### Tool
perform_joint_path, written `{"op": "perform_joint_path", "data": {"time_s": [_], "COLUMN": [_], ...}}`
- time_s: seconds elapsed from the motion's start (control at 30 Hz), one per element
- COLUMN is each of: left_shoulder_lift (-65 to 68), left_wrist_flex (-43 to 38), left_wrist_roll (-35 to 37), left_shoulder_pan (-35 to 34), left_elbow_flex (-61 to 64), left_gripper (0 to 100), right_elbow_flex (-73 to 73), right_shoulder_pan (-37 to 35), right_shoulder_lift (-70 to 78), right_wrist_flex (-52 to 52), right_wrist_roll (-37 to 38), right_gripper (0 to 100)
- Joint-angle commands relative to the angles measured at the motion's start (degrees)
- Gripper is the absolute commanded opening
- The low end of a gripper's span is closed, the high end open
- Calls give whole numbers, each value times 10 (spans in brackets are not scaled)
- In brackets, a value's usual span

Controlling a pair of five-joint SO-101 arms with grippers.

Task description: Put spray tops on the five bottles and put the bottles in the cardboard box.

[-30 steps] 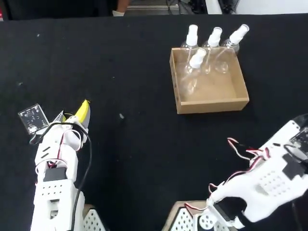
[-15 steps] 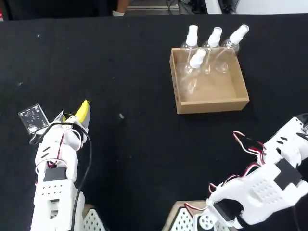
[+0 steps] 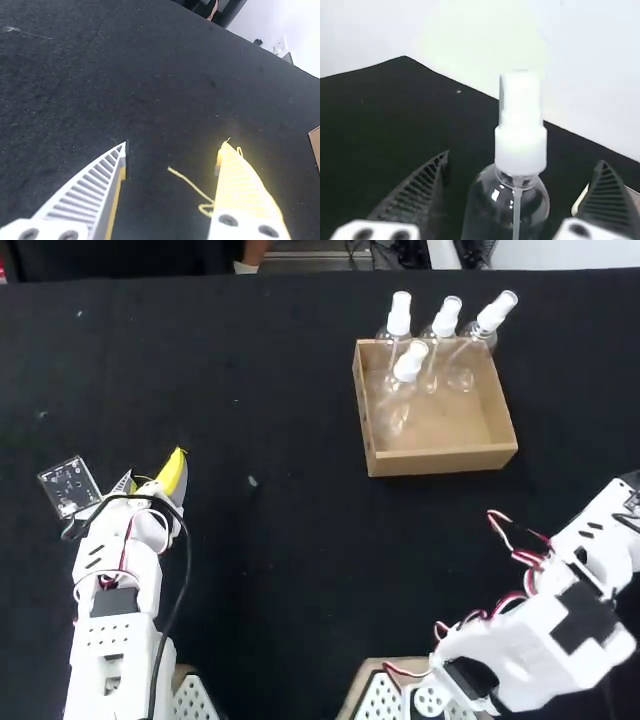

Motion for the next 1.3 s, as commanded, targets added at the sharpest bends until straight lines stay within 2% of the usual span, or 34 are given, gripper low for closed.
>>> {"op": "perform_joint_path", "data": {"time_s": [0.0, 0.5, 0.8, 0.87, 1.0, 1.1, 1.27], "left_shoulder_lift": [-5, -5, -5, -5, -5, -5, -5], "left_wrist_flex": [-11, -11, -11, -11, -11, -11, -11], "left_wrist_roll": [-7, -7, -7, -7, -7, -7, -7], "left_shoulder_pan": [-3, -3, -3, -3, -3, -3, -3], "left_elbow_flex": [-7, -7, -7, -7, -7, -7, -7], "left_gripper": [278, 278, 278, 278, 278, 278, 278], "right_elbow_flex": [4, -43, -46, -46, -50, -61, -58], "right_shoulder_pan": [-1, 4, 0, 0, 0, 12, 31], "right_shoulder_lift": [-58, 44, 47, 47, 50, 50, 7], "right_wrist_flex": [3, 3, -2, -2, -3, -3, 3], "right_wrist_roll": [7, 10, 8, 8, 11, 7, -36], "right_gripper": [371, 371, 370, 332, 128, 22, 11]}}
